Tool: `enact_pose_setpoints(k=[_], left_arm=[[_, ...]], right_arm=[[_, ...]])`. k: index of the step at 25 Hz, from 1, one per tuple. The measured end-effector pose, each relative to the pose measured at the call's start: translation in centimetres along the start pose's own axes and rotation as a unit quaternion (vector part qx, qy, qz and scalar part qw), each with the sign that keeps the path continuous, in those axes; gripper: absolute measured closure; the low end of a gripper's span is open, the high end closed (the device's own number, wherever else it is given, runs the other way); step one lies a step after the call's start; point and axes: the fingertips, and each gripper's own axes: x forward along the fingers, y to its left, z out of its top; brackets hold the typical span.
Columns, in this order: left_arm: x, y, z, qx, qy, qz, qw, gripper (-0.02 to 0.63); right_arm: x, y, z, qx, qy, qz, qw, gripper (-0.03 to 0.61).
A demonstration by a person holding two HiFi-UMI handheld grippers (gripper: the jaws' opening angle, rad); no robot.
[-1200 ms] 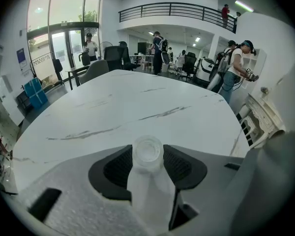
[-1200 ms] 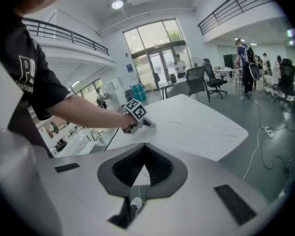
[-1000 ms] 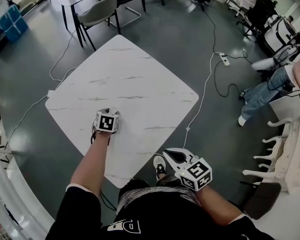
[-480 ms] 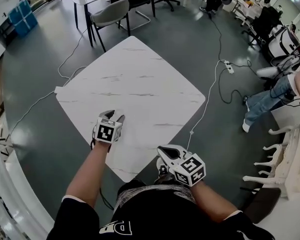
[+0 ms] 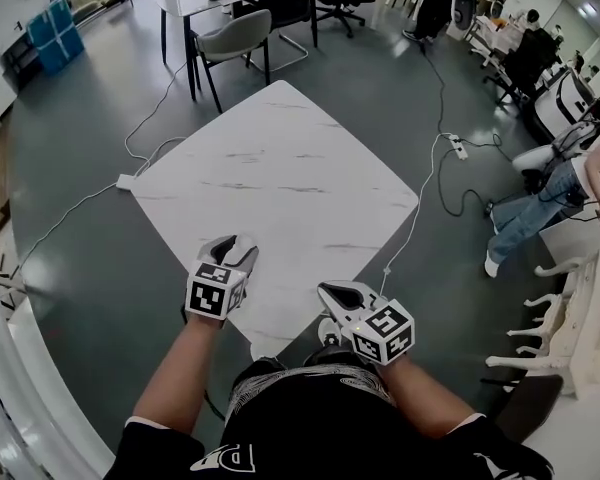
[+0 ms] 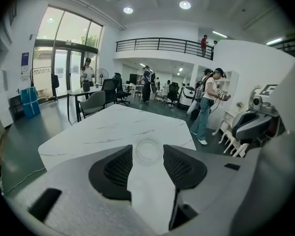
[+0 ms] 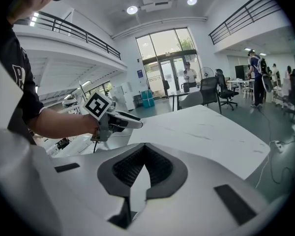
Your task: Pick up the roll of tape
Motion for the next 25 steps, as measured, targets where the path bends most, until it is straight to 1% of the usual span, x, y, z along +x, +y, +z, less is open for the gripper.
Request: enact_pose_setpoints(k=[3,7,12,15,18,21,25], left_arm=[[-2.1,-0.5,0.2,0.007,-0.017,-0.010,0.9998,0.407],[-4.7,-1.0,0.0,0.020,-0.025,-0.023,0.9992,0.407],[-7.9,-2.4,-0.5,0.012,-0.036,-0.049,0.9981,0.408],[-9.6,-3.9,-0.8,0.016,-0.044,-0.057,0.9973,0.408],[-11.2,-4.8,-0.4,0.021,-0.059,-0.053,0.9966,0.408],[-12.7,-5.7,0.0,0.018,-0.072,-0.039,0.9965,0.408],[-14.8,-8.3,-0.1,0.014,-0.080,-0.021,0.9965,0.408]], right_arm=[[0.2,1.4,0.3,0.004,-0.011,-0.005,1.000,0.574],[0.1,3.0,1.0,0.009,-0.030,-0.014,0.999,0.574],[-0.3,4.0,1.4,0.010,-0.047,-0.024,0.999,0.574],[-0.7,4.3,1.3,0.003,-0.051,-0.022,0.998,0.574],[-0.9,4.3,1.9,-0.007,-0.060,-0.017,0.998,0.574],[-1.2,4.4,2.7,-0.015,-0.066,-0.004,0.998,0.574],[-2.5,5.0,3.0,-0.027,-0.064,0.021,0.997,0.574]])
